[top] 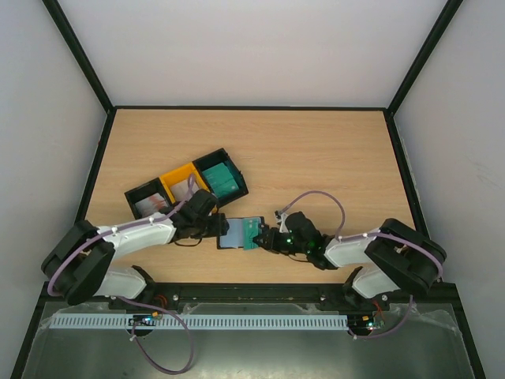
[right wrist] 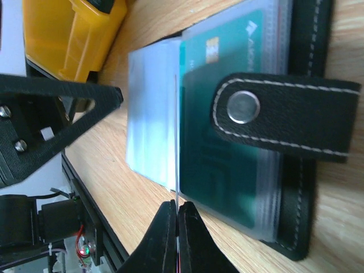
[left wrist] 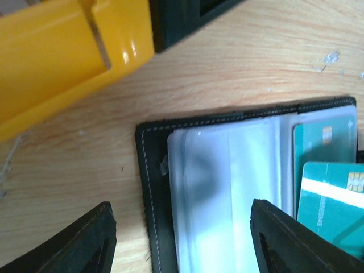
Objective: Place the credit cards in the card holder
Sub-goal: Insert the credit card into the card holder.
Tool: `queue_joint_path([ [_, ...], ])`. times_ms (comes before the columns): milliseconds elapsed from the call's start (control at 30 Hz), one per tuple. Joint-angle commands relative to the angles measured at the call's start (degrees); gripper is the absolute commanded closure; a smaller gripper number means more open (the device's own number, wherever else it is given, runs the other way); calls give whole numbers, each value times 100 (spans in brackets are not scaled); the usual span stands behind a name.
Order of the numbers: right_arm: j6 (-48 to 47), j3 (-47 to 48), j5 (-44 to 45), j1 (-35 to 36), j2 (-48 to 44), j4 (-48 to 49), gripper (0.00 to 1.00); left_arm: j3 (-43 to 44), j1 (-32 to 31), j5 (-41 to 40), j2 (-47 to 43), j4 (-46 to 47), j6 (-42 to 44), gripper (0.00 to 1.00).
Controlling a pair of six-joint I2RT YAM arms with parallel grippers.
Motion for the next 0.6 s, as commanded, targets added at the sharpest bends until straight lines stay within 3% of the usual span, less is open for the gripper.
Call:
queue_joint_path([
  [0,203,114,-10,-4,282,729,98,-175,-22,127,-301,-207,-206,36],
  [400,236,402,-97,-10,1148,1035,98,-341,-22,308,-114,-106,-168,52],
  [567,294,434,-185,-8,1428,1097,98,-337,-31,425,16,-133,-8,65],
])
